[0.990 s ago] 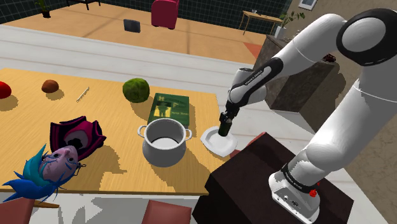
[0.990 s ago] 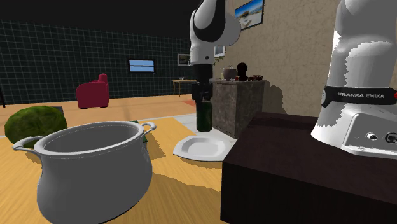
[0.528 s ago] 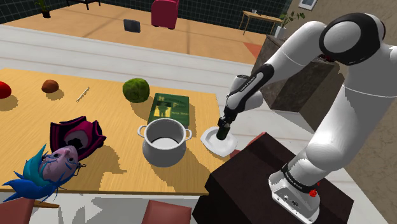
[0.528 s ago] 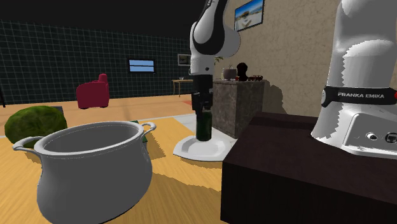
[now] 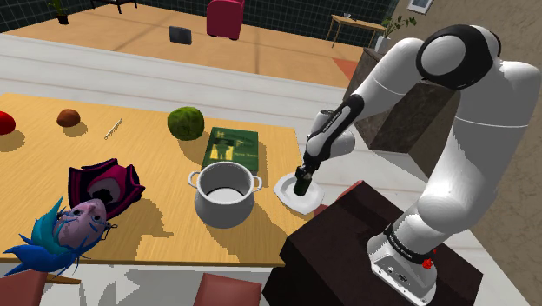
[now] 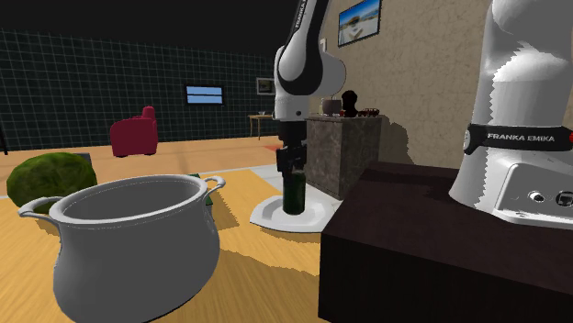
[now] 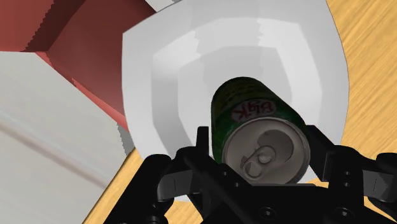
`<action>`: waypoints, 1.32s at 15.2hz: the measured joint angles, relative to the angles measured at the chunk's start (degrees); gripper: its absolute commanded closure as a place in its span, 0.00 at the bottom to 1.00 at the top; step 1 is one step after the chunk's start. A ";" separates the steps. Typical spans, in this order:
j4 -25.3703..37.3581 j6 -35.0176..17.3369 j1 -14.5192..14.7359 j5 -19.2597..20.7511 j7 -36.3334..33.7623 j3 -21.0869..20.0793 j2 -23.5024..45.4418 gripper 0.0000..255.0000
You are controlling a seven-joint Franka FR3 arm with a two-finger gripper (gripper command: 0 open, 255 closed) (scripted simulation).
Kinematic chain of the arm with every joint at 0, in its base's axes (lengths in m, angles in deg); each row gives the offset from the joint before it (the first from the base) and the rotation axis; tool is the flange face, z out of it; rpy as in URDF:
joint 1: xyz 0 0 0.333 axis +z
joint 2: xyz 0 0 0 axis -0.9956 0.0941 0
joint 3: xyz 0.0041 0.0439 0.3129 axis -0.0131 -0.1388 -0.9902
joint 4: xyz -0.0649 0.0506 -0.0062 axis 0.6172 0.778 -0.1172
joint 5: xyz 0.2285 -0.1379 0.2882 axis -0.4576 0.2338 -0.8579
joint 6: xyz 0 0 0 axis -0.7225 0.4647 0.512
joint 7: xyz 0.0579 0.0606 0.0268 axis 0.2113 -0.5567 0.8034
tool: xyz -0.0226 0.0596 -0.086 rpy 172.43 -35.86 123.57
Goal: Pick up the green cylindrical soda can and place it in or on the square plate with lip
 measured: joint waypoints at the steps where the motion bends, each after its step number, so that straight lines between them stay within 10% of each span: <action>1: 0.02 -0.08 -0.02 -0.01 0.02 -0.01 0.09 1.00; 4: 0.05 -0.16 -0.02 -0.02 0.02 -0.02 0.19 1.00; 5: 0.05 -0.16 -0.02 -0.02 0.02 -0.02 0.19 0.00; 20: -1.24 7.31 0.36 1.03 -0.82 0.85 -8.58 0.00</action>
